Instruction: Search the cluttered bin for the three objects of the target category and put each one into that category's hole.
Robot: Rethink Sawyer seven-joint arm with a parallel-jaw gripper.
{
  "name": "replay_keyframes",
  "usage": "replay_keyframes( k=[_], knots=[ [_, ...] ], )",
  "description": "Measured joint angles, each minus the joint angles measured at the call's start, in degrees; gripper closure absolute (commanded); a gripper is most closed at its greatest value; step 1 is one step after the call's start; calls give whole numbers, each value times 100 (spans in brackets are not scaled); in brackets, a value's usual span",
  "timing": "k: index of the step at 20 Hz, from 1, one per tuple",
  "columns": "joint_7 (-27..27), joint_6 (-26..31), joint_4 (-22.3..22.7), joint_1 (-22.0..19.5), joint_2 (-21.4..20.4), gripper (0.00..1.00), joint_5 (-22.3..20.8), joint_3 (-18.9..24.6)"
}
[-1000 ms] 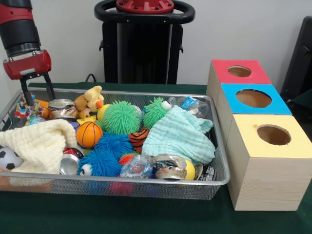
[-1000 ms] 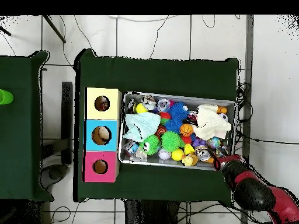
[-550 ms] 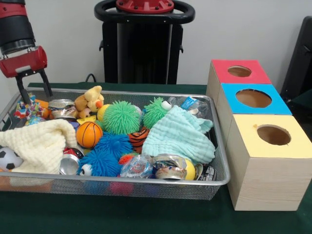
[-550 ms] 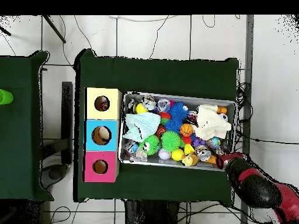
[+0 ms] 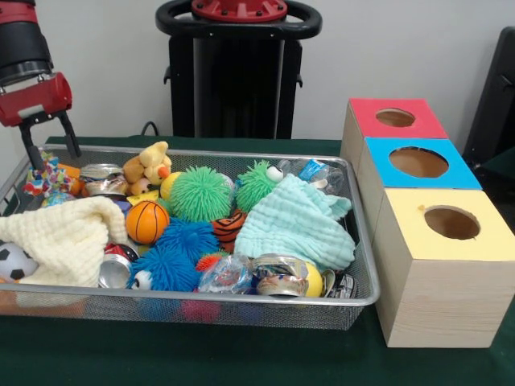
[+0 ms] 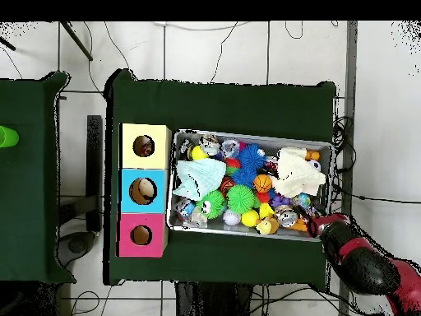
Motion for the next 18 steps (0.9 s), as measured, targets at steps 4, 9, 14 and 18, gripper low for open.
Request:
replay_keyframes(
  k=[4,9,14,18],
  knots=[
    [0,0,-1,-73,85,0,-116,53],
    [0,1,0,-93,98,0,-350,60],
    [0,1,-1,-93,98,0,-532,61],
    [0,1,0,-81,71,0,-631,60]
  ],
)
